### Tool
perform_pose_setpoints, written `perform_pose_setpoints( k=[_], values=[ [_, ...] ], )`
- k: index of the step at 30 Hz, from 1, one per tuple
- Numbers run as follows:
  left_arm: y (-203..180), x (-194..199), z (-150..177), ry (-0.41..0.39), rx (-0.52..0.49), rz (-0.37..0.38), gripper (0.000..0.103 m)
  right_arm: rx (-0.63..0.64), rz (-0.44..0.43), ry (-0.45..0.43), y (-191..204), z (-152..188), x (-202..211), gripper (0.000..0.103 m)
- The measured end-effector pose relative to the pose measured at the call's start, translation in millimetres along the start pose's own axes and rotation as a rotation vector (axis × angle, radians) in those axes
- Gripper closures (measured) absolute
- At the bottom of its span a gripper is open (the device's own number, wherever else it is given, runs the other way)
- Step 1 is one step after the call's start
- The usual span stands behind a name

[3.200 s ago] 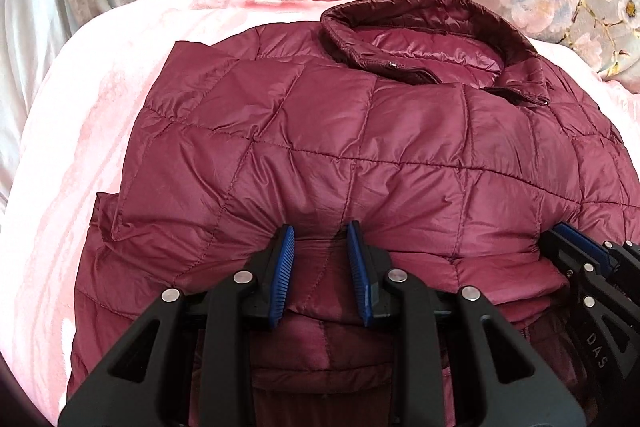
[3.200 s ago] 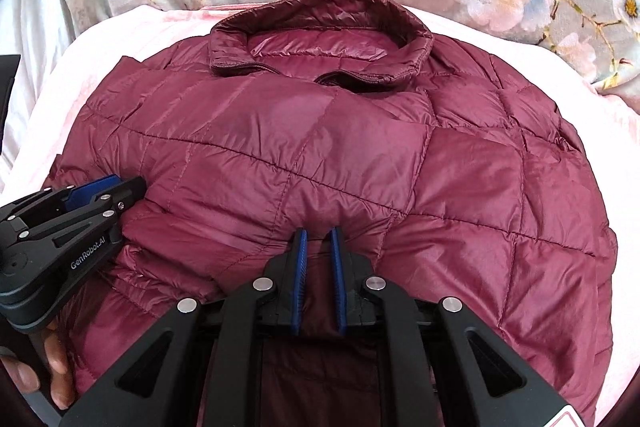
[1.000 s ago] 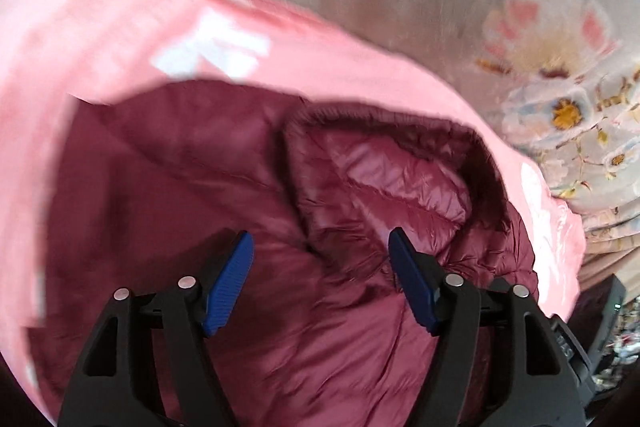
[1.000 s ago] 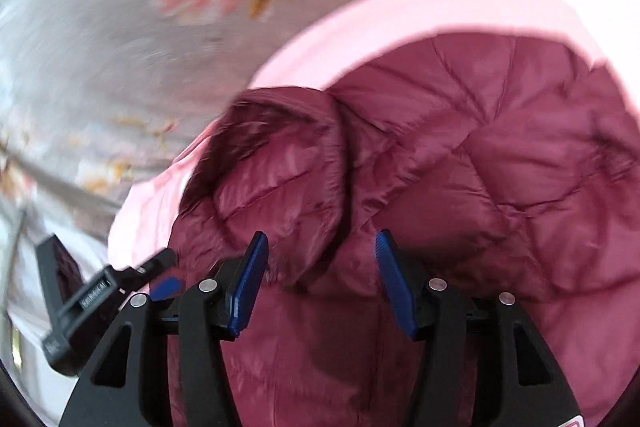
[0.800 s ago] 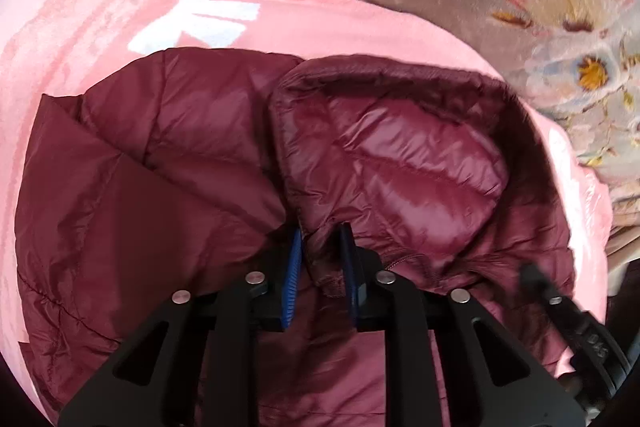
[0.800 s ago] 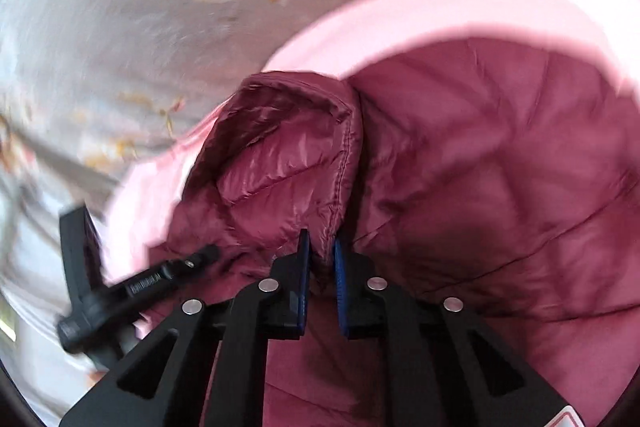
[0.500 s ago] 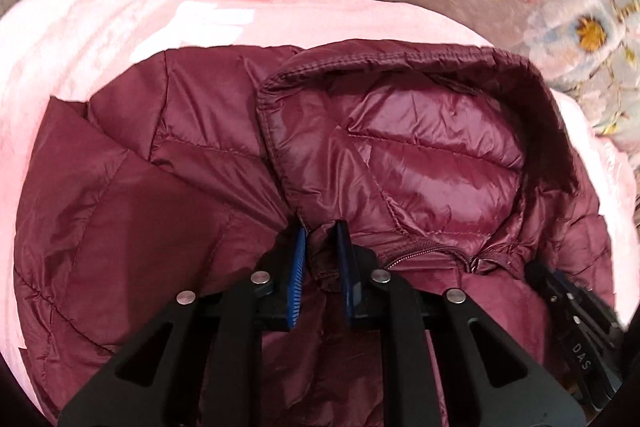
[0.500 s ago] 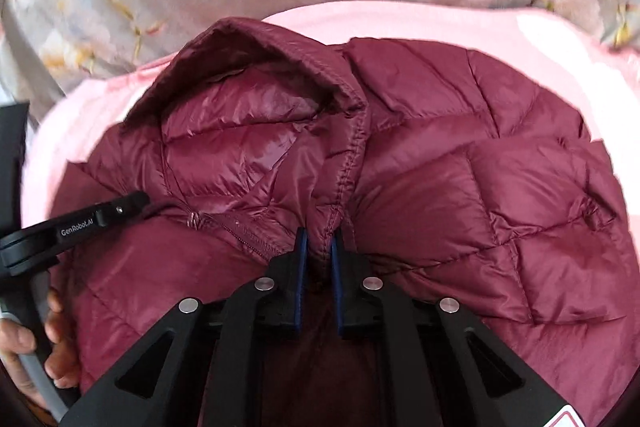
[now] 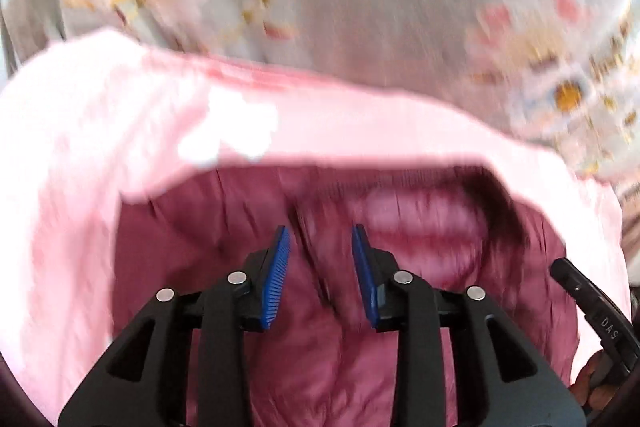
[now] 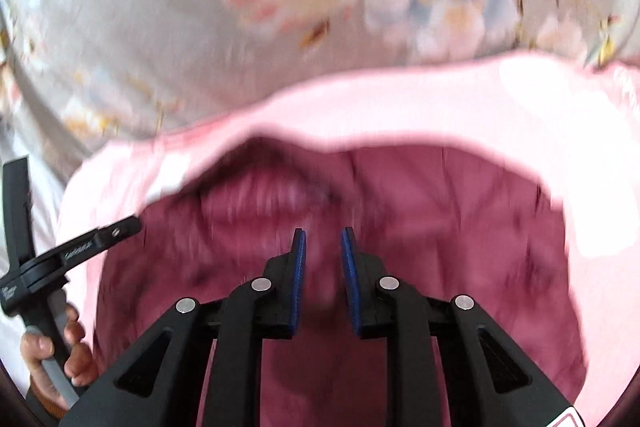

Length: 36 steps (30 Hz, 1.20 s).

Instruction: Fold large clothes

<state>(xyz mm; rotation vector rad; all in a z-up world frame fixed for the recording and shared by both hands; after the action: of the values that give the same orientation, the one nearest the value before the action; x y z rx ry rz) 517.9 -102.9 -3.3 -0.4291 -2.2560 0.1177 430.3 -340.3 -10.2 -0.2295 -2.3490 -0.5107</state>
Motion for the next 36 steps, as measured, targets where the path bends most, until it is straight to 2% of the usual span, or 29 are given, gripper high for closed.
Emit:
perform_pose_setpoints(
  k=[3,4,6,8,10,12,14,16,19,24,36],
  values=[
    [-2,-8,-34,-0.014,0.053,0.012,0.069,-0.073,-0.029,-0.016,2,-33,-21,0.083],
    [-2,-19,-42,0.005,0.072,0.027,0.069,-0.071,-0.018,-0.027,5,-42,-29,0.083],
    [-1,-41,-46,0.044,0.089,0.005,0.069,-0.018,0.034,-0.029,11,-47,-44,0.084],
    [5,-63,-38,0.094,0.108,-0.006,0.069,0.042,0.044,0.037,15,-35,-65,0.084],
    [14,-77,-21,0.155,0.124,0.020,0.069,0.093,0.040,0.098,14,-16,-75,0.086],
    [18,-87,-1,0.192,0.102,0.019,0.069,0.153,0.082,0.111,10,-1,-78,0.086],
    [21,-88,14,0.178,0.062,0.011,0.067,0.201,0.122,0.116,3,12,-82,0.089],
    [23,-89,20,0.157,0.033,0.006,0.066,0.214,0.126,0.115,-3,19,-87,0.094],
    [20,-90,28,0.116,-0.029,-0.023,0.066,0.226,0.130,0.098,-4,21,-89,0.094],
    [11,-91,30,0.061,-0.109,-0.091,0.066,0.282,0.184,0.069,2,25,-91,0.094],
    [8,-92,28,0.050,-0.128,-0.123,0.059,0.281,0.172,0.074,2,23,-92,0.091]
  ],
)
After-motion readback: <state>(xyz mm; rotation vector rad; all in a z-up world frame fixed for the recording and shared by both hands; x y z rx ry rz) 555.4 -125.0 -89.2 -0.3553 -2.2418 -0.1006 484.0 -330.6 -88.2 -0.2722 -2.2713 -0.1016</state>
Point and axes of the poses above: each gripper's, at about its wrist camera, not at the fingertips, and x roughly against the way its jaws point, y to its left, z to its underside, the point moved 6 cm from there along -x, roughly the way its jaws point, and after that the axes turned 4 degrees about z, right-handed, at the moved point
